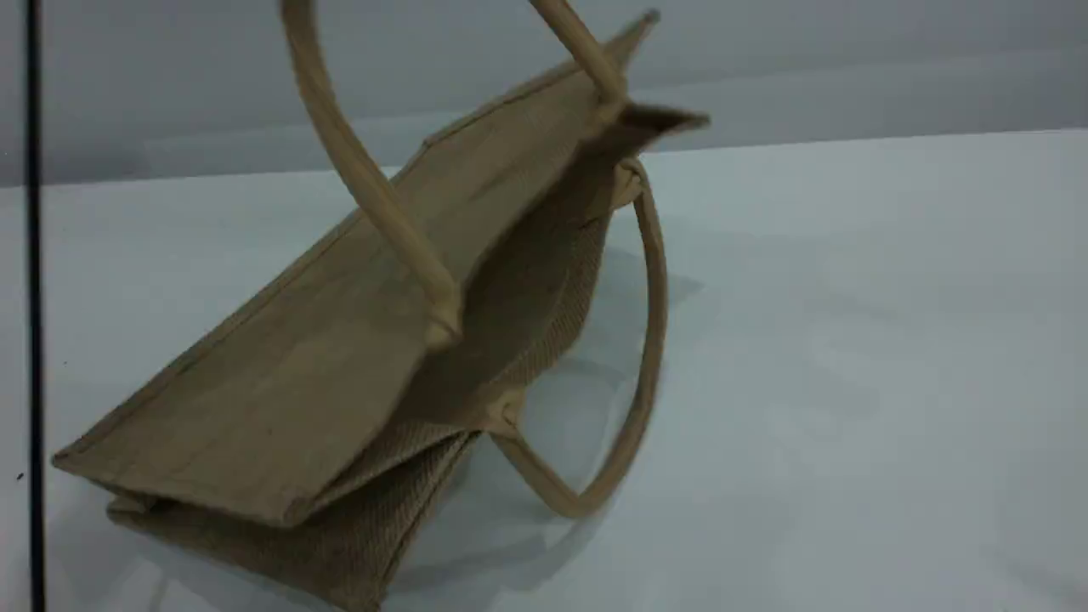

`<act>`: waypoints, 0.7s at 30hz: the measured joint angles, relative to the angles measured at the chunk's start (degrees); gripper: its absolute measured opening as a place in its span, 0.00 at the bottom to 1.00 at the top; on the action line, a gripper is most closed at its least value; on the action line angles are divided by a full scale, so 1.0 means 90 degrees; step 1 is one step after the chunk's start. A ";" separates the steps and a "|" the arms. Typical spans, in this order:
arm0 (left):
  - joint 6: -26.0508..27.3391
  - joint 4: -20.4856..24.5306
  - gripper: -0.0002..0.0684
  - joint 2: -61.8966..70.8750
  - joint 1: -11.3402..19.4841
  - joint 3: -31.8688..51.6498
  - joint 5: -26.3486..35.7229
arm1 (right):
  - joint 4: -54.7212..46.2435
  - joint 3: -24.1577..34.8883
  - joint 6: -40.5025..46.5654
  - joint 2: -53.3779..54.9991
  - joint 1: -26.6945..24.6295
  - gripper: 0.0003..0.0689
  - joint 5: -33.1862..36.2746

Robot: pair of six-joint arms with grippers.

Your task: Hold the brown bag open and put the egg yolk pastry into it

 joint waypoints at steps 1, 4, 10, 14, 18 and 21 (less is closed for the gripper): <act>0.0047 0.0000 0.12 0.0000 -0.0104 0.0171 -0.0213 | -0.0165 0.0000 0.0160 -0.0152 0.0000 0.77 0.0109; 0.0048 0.0000 0.12 0.0024 -0.0366 0.0621 -0.0855 | -0.0646 0.0000 0.0583 -0.0535 0.0000 0.77 0.0456; 0.0042 0.0000 0.12 0.0414 -0.0714 0.1088 -0.1687 | -0.0993 -0.0033 0.1095 -0.1122 0.0000 0.77 0.1110; 0.0036 -0.0032 0.12 0.0863 -0.0960 0.1088 -0.1886 | -0.1002 -0.0145 0.1207 -0.1263 0.0000 0.77 0.1597; 0.0043 0.0026 0.12 0.1236 -0.0978 0.1088 -0.2232 | -0.1114 -0.0145 0.1274 -0.1305 0.0000 0.77 0.1946; 0.0047 0.0036 0.13 0.1391 -0.0961 0.1088 -0.2486 | -0.1114 -0.0145 0.1359 -0.1305 0.0000 0.77 0.2208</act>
